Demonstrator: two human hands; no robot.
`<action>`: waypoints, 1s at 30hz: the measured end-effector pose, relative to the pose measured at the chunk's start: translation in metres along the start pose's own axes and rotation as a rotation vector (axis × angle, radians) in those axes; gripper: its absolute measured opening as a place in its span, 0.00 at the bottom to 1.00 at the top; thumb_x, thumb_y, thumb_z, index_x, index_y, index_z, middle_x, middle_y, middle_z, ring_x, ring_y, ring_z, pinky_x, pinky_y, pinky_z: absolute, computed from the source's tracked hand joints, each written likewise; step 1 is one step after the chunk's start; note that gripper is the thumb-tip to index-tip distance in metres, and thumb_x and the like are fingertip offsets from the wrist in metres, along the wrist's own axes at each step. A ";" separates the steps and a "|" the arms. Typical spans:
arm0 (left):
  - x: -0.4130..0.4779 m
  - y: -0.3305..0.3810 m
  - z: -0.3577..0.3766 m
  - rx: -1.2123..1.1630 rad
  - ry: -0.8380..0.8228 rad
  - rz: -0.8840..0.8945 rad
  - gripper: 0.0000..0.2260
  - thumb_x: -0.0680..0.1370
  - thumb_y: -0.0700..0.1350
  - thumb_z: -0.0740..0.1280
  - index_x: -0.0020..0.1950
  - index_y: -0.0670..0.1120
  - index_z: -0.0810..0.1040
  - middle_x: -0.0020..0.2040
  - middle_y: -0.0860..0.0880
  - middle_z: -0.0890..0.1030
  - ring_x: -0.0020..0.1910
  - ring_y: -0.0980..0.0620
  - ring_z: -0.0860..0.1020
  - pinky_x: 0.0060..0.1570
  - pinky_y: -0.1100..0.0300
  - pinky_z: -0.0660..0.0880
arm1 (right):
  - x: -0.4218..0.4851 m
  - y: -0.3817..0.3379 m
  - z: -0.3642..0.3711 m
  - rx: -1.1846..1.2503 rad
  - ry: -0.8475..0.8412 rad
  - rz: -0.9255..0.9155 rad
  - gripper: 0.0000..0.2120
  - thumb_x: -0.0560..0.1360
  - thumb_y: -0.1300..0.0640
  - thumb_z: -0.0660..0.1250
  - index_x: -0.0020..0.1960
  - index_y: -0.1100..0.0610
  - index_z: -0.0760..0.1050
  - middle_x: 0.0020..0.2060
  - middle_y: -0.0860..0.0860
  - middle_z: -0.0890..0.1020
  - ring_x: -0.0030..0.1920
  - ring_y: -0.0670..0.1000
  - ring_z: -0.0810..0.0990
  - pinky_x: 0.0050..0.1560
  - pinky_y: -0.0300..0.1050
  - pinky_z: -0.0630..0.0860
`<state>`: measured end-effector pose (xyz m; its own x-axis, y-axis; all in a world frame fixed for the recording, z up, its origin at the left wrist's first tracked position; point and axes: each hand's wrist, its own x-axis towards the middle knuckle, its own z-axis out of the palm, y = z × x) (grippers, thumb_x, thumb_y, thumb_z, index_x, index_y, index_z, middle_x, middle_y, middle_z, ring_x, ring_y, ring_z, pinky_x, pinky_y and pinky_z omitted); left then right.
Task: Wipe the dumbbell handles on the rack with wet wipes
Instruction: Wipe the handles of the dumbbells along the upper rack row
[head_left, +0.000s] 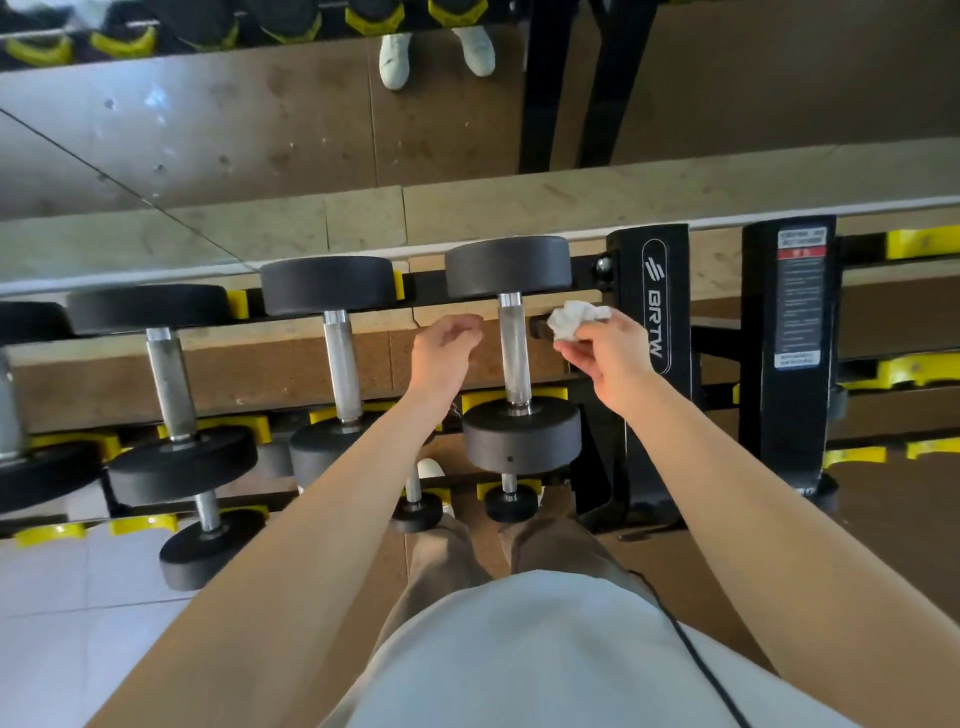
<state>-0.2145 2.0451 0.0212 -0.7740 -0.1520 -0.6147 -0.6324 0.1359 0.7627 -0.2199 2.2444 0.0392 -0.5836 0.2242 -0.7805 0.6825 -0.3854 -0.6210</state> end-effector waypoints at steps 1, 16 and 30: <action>-0.001 0.004 0.001 -0.027 -0.015 0.021 0.06 0.80 0.42 0.69 0.55 0.48 0.83 0.52 0.48 0.84 0.53 0.49 0.83 0.58 0.54 0.80 | -0.005 -0.002 0.005 0.050 -0.058 0.020 0.13 0.77 0.72 0.64 0.58 0.61 0.76 0.55 0.61 0.82 0.49 0.58 0.85 0.47 0.45 0.83; 0.007 0.015 -0.007 -0.397 0.131 -0.154 0.07 0.75 0.39 0.75 0.53 0.45 0.85 0.50 0.47 0.85 0.51 0.50 0.85 0.57 0.55 0.82 | 0.005 -0.005 0.020 0.058 0.044 -0.113 0.06 0.76 0.70 0.70 0.50 0.61 0.78 0.48 0.56 0.82 0.47 0.51 0.85 0.52 0.44 0.82; 0.021 0.012 -0.010 -0.453 0.304 -0.265 0.13 0.72 0.40 0.78 0.53 0.51 0.83 0.54 0.52 0.84 0.52 0.53 0.84 0.53 0.59 0.82 | 0.030 0.003 0.032 -0.128 0.329 -0.179 0.04 0.75 0.65 0.73 0.47 0.58 0.80 0.40 0.55 0.84 0.34 0.47 0.83 0.40 0.41 0.83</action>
<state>-0.2385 2.0339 0.0195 -0.5064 -0.4055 -0.7611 -0.6737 -0.3649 0.6426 -0.2494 2.2217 0.0165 -0.5404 0.5607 -0.6274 0.6441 -0.2040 -0.7372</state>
